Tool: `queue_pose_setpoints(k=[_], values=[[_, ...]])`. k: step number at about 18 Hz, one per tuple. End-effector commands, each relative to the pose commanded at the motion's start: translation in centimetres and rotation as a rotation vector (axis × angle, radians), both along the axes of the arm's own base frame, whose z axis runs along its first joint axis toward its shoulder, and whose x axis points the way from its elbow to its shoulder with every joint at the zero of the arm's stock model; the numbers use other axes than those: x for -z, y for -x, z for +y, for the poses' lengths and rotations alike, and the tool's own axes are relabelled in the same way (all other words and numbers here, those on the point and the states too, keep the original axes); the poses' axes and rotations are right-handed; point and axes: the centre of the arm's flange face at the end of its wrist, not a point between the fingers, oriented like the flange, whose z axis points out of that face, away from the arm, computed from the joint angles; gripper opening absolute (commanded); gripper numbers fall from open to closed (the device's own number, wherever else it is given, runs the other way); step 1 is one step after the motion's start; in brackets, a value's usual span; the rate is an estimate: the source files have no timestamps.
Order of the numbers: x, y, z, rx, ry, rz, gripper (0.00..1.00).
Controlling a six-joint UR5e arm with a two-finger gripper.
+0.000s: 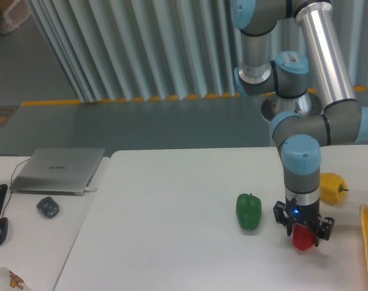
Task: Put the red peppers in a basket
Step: 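Close the gripper on the red bell pepper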
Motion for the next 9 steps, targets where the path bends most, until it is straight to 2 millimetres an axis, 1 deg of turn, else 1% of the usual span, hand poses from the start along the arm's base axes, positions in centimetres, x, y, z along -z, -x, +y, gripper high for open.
queue_pose_setpoints(k=[2, 3, 4, 6, 9], values=[[-0.5, 0.0, 0.1, 0.017, 0.002, -0.001, 0.33], [-0.8, 0.1, 0.1, 0.017, -0.001, 0.003, 0.28], [-0.8, 0.0, 0.1, 0.012, 0.0, 0.004, 0.13], [-1.0, -0.1, 0.1, 0.02, 0.002, 0.002, 0.12], [-3.4, 0.2, 0.0, 0.017, -0.011, 0.008, 0.12]])
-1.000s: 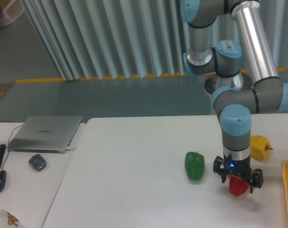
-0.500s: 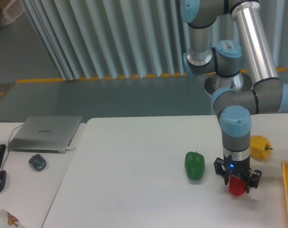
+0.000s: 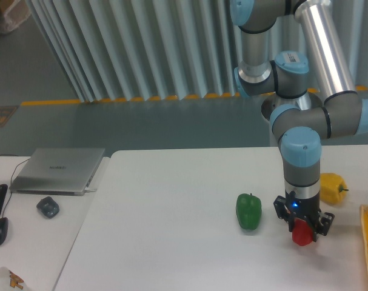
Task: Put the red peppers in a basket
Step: 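Close the gripper on the red bell pepper, then lift the red pepper and carry it into the yellow basket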
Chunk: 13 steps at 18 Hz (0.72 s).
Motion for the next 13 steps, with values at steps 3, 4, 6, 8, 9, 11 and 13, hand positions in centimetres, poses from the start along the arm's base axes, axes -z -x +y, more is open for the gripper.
queue_pose_setpoints(k=[3, 4, 6, 8, 9, 11, 13], values=[[-2.4, 0.3, 0.3, 0.089, 0.0, 0.015, 0.16], [-3.3, 0.3, 0.1, 0.15, -0.006, 0.03, 0.16], [-4.8, 1.0, -0.7, 0.271, -0.012, 0.058, 0.16], [-5.4, 2.5, -1.5, 0.354, -0.012, 0.078, 0.16], [-6.0, 3.8, -1.7, 0.445, -0.009, 0.099, 0.16], [-6.7, 5.6, -2.5, 0.516, -0.018, 0.14, 0.16], [-6.6, 6.9, -3.1, 0.557, -0.017, 0.167, 0.16]])
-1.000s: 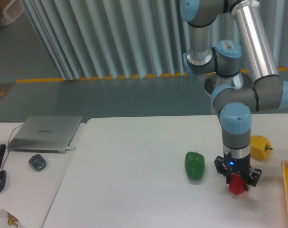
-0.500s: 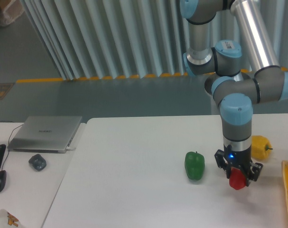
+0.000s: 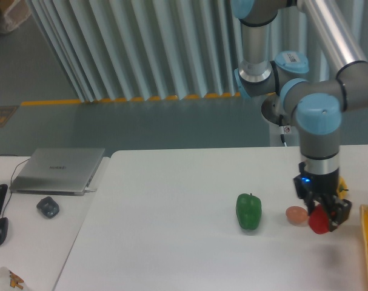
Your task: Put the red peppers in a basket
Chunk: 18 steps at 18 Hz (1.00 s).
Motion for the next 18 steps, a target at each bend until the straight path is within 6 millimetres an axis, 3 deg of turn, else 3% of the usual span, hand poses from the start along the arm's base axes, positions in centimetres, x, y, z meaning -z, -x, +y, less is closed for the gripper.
queue_pose_setpoints(k=[2, 5, 8, 14, 15, 16, 17, 18], values=[[0.3, 0.8, -0.2, 0.047, 0.012, 0.011, 0.16], [-0.6, 3.9, -2.1, 0.133, 0.007, 0.082, 0.16], [0.2, 6.0, -2.9, 0.132, 0.059, 0.14, 0.21], [2.6, 7.6, -4.1, 0.118, 0.196, 0.185, 0.24], [2.8, 7.6, -4.2, 0.118, 0.199, 0.184, 0.31], [3.1, 7.6, -4.2, 0.119, 0.202, 0.179, 0.48], [3.4, 7.7, -4.1, 0.117, 0.206, 0.177, 0.58], [3.5, 7.8, -4.2, 0.112, 0.209, 0.177, 0.76]])
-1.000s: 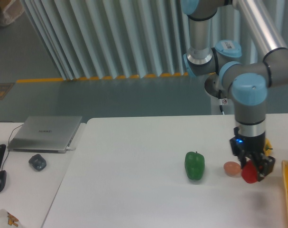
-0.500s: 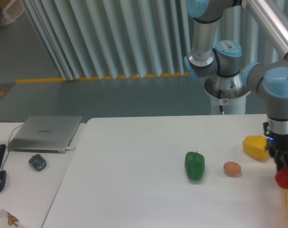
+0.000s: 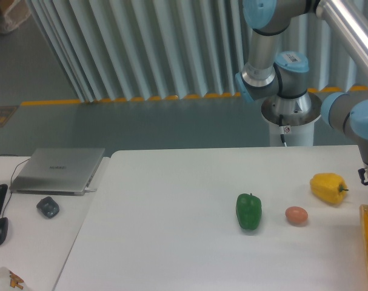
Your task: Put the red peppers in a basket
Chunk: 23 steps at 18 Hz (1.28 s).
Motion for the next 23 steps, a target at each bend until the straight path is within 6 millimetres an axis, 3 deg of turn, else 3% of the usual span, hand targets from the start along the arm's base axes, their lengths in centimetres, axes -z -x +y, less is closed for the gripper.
queue_pose_setpoints(k=[1, 19, 23], values=[[0.1, 0.0, -0.1, -0.006, 0.003, 0.001, 1.0], [-0.3, -2.4, 1.5, 0.031, -0.032, -0.026, 1.0], [-0.8, -4.8, 2.2, 0.064, -0.006, -0.098, 1.0]])
